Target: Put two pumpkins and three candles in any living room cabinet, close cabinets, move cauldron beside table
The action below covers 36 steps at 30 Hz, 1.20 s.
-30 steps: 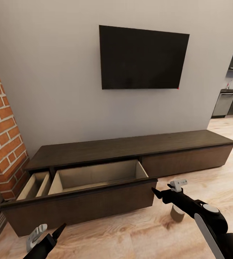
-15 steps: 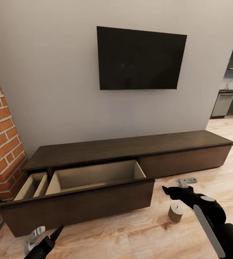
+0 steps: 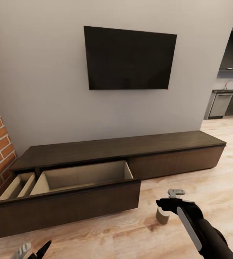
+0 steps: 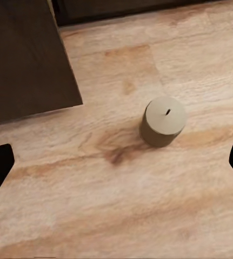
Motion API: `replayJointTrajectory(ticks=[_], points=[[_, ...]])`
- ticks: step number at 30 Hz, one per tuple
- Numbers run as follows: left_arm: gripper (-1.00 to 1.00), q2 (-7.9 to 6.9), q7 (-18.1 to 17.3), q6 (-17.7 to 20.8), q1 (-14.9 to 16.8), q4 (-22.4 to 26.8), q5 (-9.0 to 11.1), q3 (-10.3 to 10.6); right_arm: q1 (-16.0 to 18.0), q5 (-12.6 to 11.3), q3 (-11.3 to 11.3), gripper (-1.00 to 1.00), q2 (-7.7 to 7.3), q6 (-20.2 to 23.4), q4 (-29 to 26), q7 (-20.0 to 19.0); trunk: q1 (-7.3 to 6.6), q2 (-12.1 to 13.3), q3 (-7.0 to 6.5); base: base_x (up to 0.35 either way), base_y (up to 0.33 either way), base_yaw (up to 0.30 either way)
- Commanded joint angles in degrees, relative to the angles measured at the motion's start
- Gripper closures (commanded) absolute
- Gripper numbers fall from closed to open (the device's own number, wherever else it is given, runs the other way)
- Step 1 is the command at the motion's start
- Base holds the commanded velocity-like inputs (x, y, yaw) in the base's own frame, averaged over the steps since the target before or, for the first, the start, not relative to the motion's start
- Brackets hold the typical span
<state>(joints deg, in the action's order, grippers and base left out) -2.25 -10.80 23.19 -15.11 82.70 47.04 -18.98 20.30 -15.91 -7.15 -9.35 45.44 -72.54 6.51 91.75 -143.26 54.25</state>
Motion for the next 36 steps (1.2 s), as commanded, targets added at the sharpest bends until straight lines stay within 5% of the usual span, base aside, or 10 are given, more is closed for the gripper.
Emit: replayJointTrajectory(ticks=[1, 8, 22, 36], points=[[-1.0, 0.06, -0.04, 0.4, -0.19, -0.02, 0.42, -0.25, 0.23, -0.46, -0.49, -1.0, 0.5, 0.13, 0.43, 0.59, 0.0, -0.02, 0.04, 0.089, -0.347, 0.151], [-1.0, 0.37, 0.27, 0.28, -0.89, -1.01, 0.01, -0.9, 3.87, -0.55, -1.69, -1.0, 2.61, 0.7, 2.68, 0.64, 0.0, -0.02, 0.03, 0.095, -0.348, 0.247], [-1.0, 1.15, 0.42, 0.21, -0.9, -1.22, 0.0, -1.06, 7.93, -0.74, -1.75, -1.0, 2.76, 0.86, 9.05, 1.29, 0.0, -0.02, 0.03, 0.021, -0.14, 0.278], [-1.0, 1.11, 2.17, 0.27, -0.89, -1.2, 0.02, -0.62, 9.78, -0.78, 0.51, -1.0, 2.72, 1.31, 14.16, 5.17, 0.0, -0.02, 0.03, 0.0, -0.318, 0.039]])
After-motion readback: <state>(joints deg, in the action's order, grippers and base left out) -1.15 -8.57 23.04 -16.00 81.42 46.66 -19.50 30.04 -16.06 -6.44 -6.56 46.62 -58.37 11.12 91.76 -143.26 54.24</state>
